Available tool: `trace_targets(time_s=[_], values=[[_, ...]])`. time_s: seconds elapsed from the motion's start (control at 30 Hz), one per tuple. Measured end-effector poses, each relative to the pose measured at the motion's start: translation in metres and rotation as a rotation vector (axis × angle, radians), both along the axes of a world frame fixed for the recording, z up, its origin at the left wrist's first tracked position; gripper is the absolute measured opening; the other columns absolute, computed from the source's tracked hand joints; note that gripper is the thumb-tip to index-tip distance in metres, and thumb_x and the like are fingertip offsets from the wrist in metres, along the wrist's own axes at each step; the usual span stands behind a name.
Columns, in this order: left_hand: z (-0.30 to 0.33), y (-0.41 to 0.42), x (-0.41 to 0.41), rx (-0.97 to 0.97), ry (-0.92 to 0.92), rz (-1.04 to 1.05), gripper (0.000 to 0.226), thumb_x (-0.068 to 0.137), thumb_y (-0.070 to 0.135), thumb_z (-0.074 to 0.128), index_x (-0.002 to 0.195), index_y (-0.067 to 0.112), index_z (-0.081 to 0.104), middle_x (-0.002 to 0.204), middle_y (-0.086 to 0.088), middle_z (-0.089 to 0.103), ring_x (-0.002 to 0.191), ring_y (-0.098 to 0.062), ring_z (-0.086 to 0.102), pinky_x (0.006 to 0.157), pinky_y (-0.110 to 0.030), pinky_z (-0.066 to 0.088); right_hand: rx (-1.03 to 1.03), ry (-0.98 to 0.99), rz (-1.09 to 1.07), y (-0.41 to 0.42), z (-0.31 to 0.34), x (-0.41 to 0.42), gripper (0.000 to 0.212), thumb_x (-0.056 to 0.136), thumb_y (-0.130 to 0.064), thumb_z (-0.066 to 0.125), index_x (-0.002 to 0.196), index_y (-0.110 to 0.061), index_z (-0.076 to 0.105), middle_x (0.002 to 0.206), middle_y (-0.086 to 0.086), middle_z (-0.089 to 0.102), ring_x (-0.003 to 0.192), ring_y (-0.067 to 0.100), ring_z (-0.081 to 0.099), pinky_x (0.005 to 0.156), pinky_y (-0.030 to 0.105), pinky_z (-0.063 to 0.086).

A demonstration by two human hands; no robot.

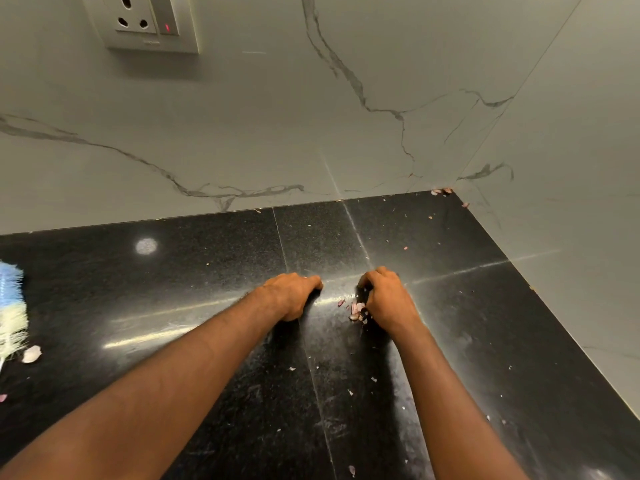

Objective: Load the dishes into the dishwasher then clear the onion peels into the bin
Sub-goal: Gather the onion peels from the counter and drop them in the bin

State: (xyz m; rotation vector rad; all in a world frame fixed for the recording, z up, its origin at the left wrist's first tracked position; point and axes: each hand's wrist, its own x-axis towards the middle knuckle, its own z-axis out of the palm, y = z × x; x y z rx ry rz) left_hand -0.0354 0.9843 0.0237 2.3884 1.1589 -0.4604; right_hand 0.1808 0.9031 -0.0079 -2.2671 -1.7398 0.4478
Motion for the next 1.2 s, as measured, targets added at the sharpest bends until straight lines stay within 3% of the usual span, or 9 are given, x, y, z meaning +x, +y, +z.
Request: trace_targets(time_s=[0.1,0.23,0.4,0.57,0.7,0.8,0.93,1.03,1.2], values=[[-0.001,0.000,0.000,0.005,-0.005,0.000,0.062,0.099,0.010,0.059,0.153,0.032,0.037,0.137,-0.009,0.060,0.121,-0.031,0.059,0.101,-0.046,0.050,0.023,0.092,-0.097,0.005,0.000,0.005,0.039,0.079,0.010,0.052,0.077,-0.026,0.069,0.095,-0.002,0.063,0.096,0.020,0.061,0.076,0.031,0.046],[-0.002,0.001,-0.001,0.008,-0.008,0.001,0.062,0.099,0.010,0.059,0.153,0.032,0.037,0.136,-0.010,0.060,0.121,-0.031,0.059,0.099,-0.046,0.050,0.011,0.080,-0.076,0.003,-0.002,0.004,0.036,0.087,0.006,0.053,0.103,-0.018,0.074,0.108,-0.001,0.059,0.103,0.018,0.054,0.088,0.035,0.049],[-0.004,0.002,-0.002,-0.002,-0.007,0.004,0.061,0.099,0.012,0.059,0.152,0.033,0.037,0.136,-0.009,0.060,0.121,-0.031,0.059,0.100,-0.047,0.051,-0.085,0.136,-0.045,0.000,0.004,-0.001,0.042,0.078,0.009,0.048,0.068,-0.024,0.071,0.075,-0.009,0.067,0.068,0.011,0.064,0.063,0.028,0.049],[-0.004,0.000,-0.001,0.007,-0.008,0.001,0.061,0.099,0.012,0.060,0.152,0.032,0.036,0.137,-0.008,0.060,0.120,-0.031,0.059,0.099,-0.046,0.050,0.022,0.244,-0.096,-0.011,0.007,-0.007,0.014,0.088,-0.020,0.065,0.077,-0.021,0.073,0.071,-0.009,0.071,0.064,0.005,0.066,0.062,0.027,0.055],[-0.005,-0.001,-0.001,0.011,-0.006,0.001,0.062,0.099,0.012,0.060,0.152,0.031,0.036,0.140,-0.007,0.059,0.121,-0.030,0.059,0.100,-0.045,0.050,0.041,0.289,-0.087,-0.008,0.004,-0.009,0.024,0.088,-0.028,0.079,0.077,-0.014,0.062,0.065,-0.006,0.070,0.057,-0.003,0.066,0.054,0.022,0.052],[-0.004,-0.001,-0.001,0.013,-0.008,0.000,0.062,0.099,0.013,0.061,0.152,0.031,0.036,0.140,-0.006,0.059,0.122,-0.030,0.059,0.102,-0.045,0.050,0.077,0.284,-0.006,-0.007,-0.001,-0.016,0.012,0.091,-0.004,0.067,0.095,-0.015,0.065,0.095,-0.002,0.070,0.080,-0.013,0.064,0.072,0.021,0.050],[-0.002,-0.002,0.000,0.023,-0.002,-0.006,0.064,0.099,0.013,0.061,0.154,0.032,0.035,0.143,-0.005,0.057,0.126,-0.030,0.058,0.105,-0.046,0.049,-0.063,0.203,0.290,-0.010,-0.008,-0.025,0.053,0.103,-0.010,0.047,0.155,-0.017,0.047,0.166,-0.005,0.034,0.152,0.005,0.028,0.121,0.017,0.018],[-0.003,-0.003,0.000,0.037,-0.003,-0.016,0.063,0.100,0.011,0.059,0.154,0.032,0.035,0.145,-0.004,0.056,0.126,-0.030,0.058,0.103,-0.046,0.049,-0.078,0.117,0.362,-0.021,-0.016,-0.021,0.059,0.101,-0.009,0.044,0.159,-0.022,0.043,0.168,-0.008,0.030,0.156,0.007,0.024,0.124,0.017,0.011],[-0.005,-0.001,-0.003,0.037,-0.008,-0.022,0.060,0.101,0.011,0.057,0.153,0.030,0.035,0.144,-0.006,0.056,0.124,-0.031,0.058,0.099,-0.045,0.049,0.041,0.011,0.359,-0.038,-0.012,-0.005,0.043,0.090,-0.002,0.060,0.126,-0.019,0.075,0.136,-0.005,0.069,0.128,0.018,0.061,0.108,0.032,0.050]])
